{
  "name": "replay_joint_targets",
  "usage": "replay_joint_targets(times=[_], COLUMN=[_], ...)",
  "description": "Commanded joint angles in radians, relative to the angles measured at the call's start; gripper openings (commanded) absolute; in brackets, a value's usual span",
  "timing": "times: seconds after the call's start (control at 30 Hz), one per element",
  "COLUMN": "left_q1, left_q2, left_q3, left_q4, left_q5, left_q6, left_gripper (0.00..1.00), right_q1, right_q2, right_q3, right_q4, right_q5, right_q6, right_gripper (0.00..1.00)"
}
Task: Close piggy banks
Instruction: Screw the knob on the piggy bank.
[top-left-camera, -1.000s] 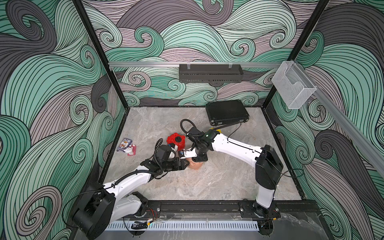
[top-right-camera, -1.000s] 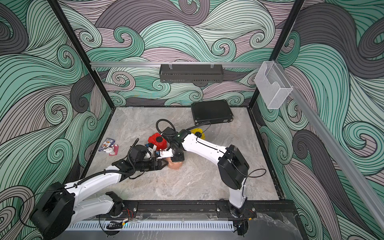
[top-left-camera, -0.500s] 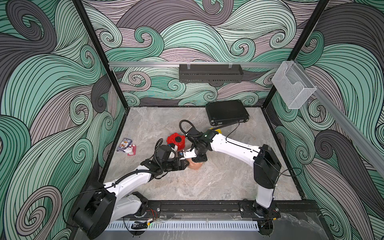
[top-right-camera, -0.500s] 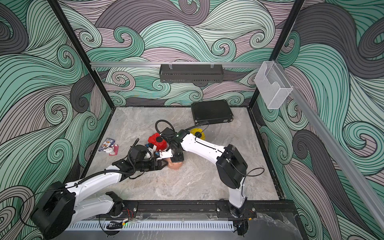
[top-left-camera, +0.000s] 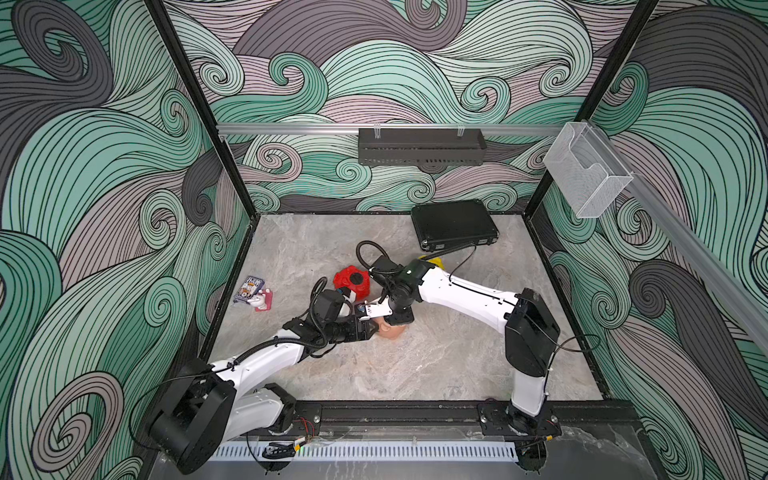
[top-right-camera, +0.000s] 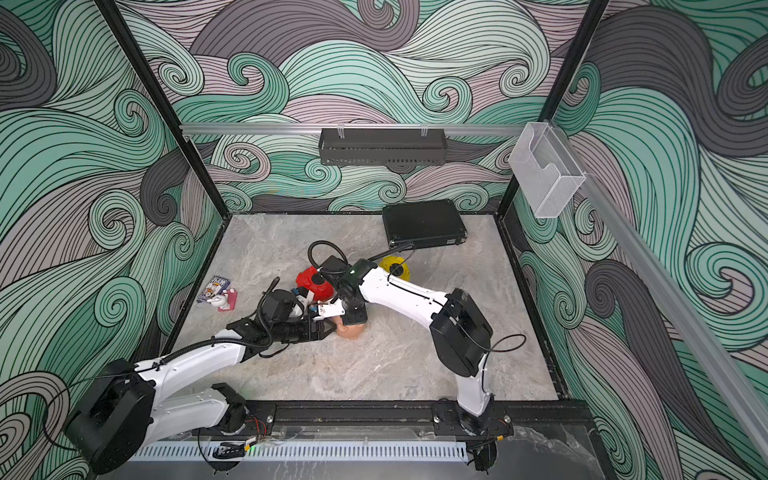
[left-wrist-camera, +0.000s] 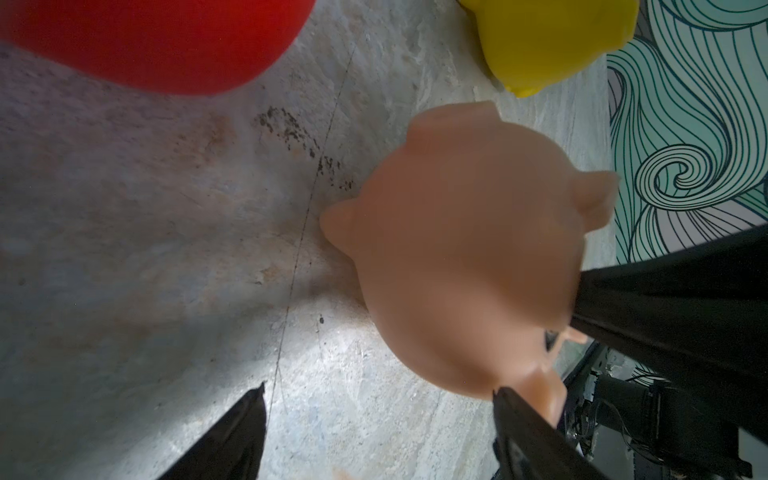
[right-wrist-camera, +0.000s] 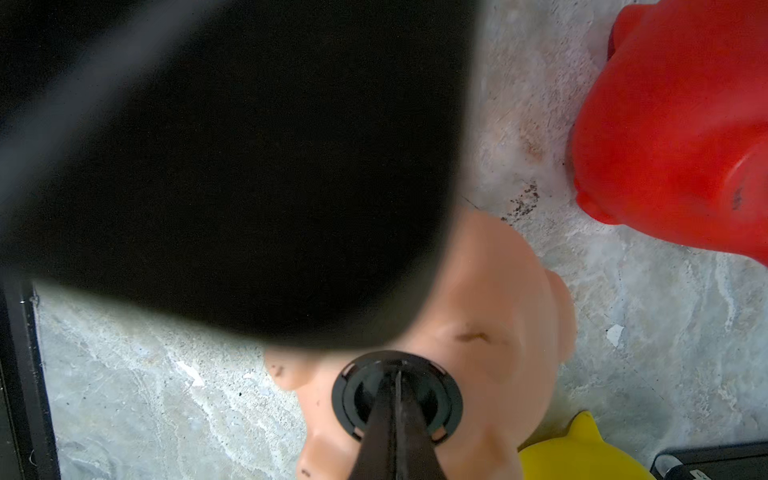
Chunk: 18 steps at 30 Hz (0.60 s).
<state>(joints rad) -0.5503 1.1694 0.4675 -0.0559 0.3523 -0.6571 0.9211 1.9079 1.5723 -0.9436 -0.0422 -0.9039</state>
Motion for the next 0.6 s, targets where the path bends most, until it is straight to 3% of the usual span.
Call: replay_joint_targets(times=[0.0,0.57], left_q1=[0.007,0.007], left_q2=[0.006,0.009], left_q3=[0.02,0.01], left_q4=[0.027,0.062], left_q5=[0.017,0.022], left_q6=[-0.001,-0.019], left_gripper=[0.85,0.86], right_q1=[-0.001,-0.013], right_q2=[0.075,0.071], right_q3=[-0.024,-0.037], right_q4=[-0.016,0.004], right_q5=[0.01,-0.032], right_q6=[0.023,0.103], right_gripper=[0.0,0.0])
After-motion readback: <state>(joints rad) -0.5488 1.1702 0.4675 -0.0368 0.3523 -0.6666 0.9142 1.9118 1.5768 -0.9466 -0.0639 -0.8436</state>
